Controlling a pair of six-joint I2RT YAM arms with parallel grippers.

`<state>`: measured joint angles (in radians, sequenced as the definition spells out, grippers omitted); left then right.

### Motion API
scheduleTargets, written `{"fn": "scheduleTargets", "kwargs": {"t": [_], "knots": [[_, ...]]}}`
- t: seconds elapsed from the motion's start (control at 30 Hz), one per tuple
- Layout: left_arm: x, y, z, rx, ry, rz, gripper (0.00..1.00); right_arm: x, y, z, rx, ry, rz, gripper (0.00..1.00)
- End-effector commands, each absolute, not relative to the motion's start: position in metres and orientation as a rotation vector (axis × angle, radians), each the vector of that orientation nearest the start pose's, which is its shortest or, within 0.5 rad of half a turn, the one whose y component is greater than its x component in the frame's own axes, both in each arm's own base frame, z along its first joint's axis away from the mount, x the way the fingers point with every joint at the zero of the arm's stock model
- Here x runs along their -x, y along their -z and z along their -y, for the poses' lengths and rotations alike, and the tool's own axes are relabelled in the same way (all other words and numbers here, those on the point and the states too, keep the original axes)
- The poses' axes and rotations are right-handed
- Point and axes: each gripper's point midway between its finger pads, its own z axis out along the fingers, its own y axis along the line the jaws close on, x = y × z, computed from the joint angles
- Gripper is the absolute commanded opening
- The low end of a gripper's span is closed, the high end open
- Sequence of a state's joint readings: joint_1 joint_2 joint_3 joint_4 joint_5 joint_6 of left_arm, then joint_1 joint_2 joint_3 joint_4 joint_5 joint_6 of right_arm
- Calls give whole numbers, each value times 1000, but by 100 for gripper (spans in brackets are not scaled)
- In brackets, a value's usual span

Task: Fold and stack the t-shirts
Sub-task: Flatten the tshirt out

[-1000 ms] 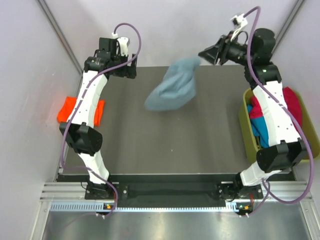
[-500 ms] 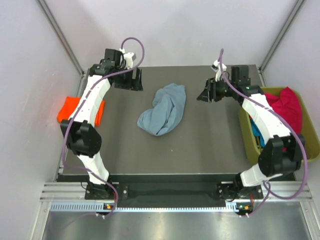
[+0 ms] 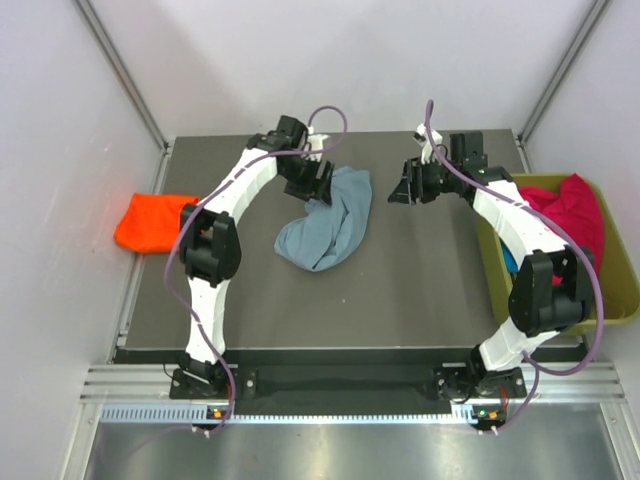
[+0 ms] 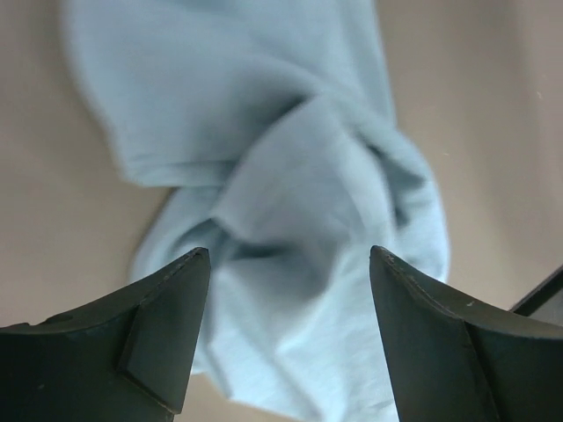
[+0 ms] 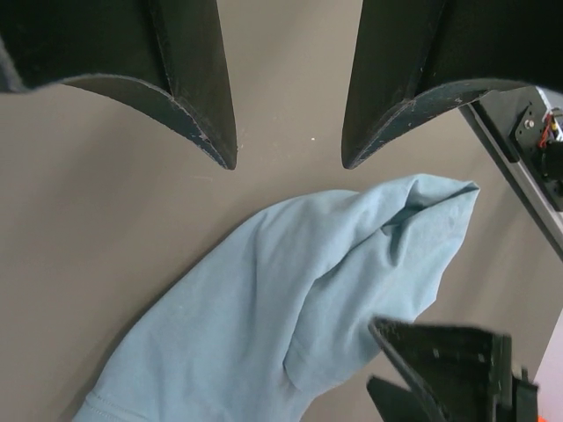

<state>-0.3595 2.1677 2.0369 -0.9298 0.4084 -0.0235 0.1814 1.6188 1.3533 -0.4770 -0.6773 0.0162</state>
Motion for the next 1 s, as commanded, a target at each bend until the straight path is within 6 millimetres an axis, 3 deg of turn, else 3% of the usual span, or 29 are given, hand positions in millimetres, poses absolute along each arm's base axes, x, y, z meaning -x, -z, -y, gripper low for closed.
{"fn": "scheduleTargets", "kwargs": {"t": [0.0,0.07,0.13,0.17,0.2,0.23,0.33,0.37,0.43,0.47,0.5,0.53,0.57,0.6,0.7,0.77,0.8,0.87,0.9,0.93,0.97], "knots": [[-439,-149,261,-652,712,-2524,77,-390,-222,-190,594,-854,-2100,52],[-438,-139,263,-686,704,-2534,70,-389,-218,-188,590,-847,-2108,52],[-438,-131,261,-692,681,-2555,52,-391,-216,-187,587,-840,-2109,52],[-441,-130,259,-682,655,-2557,11,-392,-216,-187,584,-840,-2111,52],[-444,-132,256,-666,625,-2557,7,-393,-216,-187,583,-837,-2108,52],[-447,-136,253,-654,601,-2551,6,-394,-217,-188,583,-837,-2103,52],[-458,-184,241,-644,501,-2429,4,-399,-221,-187,584,-815,-2092,52],[-466,-222,232,-627,422,-2328,4,-401,-224,-187,585,-806,-2083,52],[-474,-268,221,-603,332,-2206,4,-404,-224,-185,588,-781,-2081,52],[-482,-315,209,-572,248,-2077,4,-406,-224,-184,589,-773,-2079,52],[-486,-340,203,-553,210,-2006,4,-407,-224,-183,584,-763,-2081,51],[-489,-390,199,-529,183,-1851,4,-409,-227,-182,586,-755,-2073,51],[-484,-401,194,-530,161,-1827,4,-410,-226,-182,585,-750,-2077,51],[-487,-435,195,-504,164,-1708,4,-412,-225,-181,581,-741,-2079,51],[-473,-495,202,-487,214,-1530,4,-417,-228,-180,569,-722,-2068,51],[-457,-528,208,-474,275,-1460,3,-418,-232,-179,570,-716,-2060,51],[-447,-534,216,-495,318,-1443,3,-418,-233,-179,571,-713,-2059,51],[-419,-540,231,-554,419,-1424,3,-416,-234,-177,570,-703,-2061,51],[-405,-538,244,-590,467,-1427,3,-415,-235,-177,573,-697,-2057,51],[-393,-523,253,-631,521,-1469,2,-413,-234,-176,576,-693,-2061,51],[-373,-528,253,-627,569,-1472,2,-411,-233,-174,572,-685,-2064,51]]}}
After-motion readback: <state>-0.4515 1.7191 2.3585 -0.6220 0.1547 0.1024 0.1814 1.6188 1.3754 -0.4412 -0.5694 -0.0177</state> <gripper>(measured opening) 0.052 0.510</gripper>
